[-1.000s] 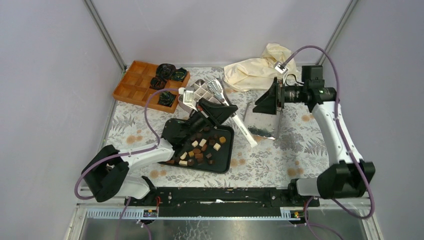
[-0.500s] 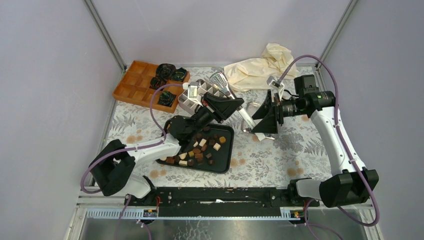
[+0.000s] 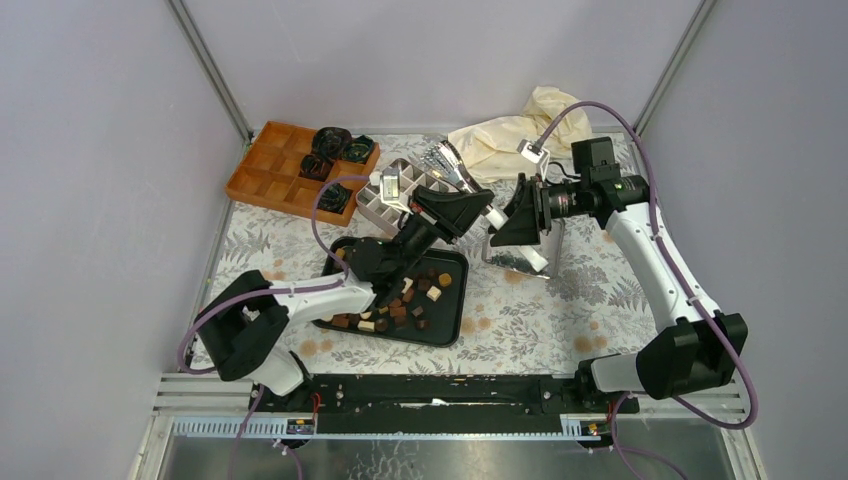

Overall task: Pack the chocolate
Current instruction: Adjust the clamp.

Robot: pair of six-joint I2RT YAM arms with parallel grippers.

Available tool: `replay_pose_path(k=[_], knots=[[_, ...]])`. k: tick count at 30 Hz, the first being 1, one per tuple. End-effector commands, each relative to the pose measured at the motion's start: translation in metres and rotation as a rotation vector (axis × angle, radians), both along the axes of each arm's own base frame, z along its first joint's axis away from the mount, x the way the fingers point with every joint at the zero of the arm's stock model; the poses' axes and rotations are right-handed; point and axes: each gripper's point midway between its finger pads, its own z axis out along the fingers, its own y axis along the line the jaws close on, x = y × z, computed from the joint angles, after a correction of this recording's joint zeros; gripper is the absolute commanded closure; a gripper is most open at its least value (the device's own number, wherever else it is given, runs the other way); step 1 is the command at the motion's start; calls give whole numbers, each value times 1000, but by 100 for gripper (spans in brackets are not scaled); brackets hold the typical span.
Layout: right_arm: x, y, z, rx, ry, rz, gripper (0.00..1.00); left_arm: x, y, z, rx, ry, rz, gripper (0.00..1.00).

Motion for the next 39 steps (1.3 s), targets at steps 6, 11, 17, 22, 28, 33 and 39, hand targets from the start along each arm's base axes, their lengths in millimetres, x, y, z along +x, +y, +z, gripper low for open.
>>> replay_pose_path(k=[6,11,17,22,28,33,39], knots=[[5,10,33,65,80,12,21,4,25,38,-197,-18,77,100],[11,11,33,59,84,-9,22,9,30,33,-219,26,106,100],[19,14,36,64,123,-33,20,10,35,31,-234,51,128,100],[25,15,37,63,117,-44,20,9,34,30,-240,61,122,100],[24,15,32,59,123,-50,36,8,33,27,-240,72,120,100],[22,14,27,59,142,-46,51,8,33,22,-237,85,117,92],[18,8,22,68,158,-62,56,3,34,21,-231,78,102,62]])
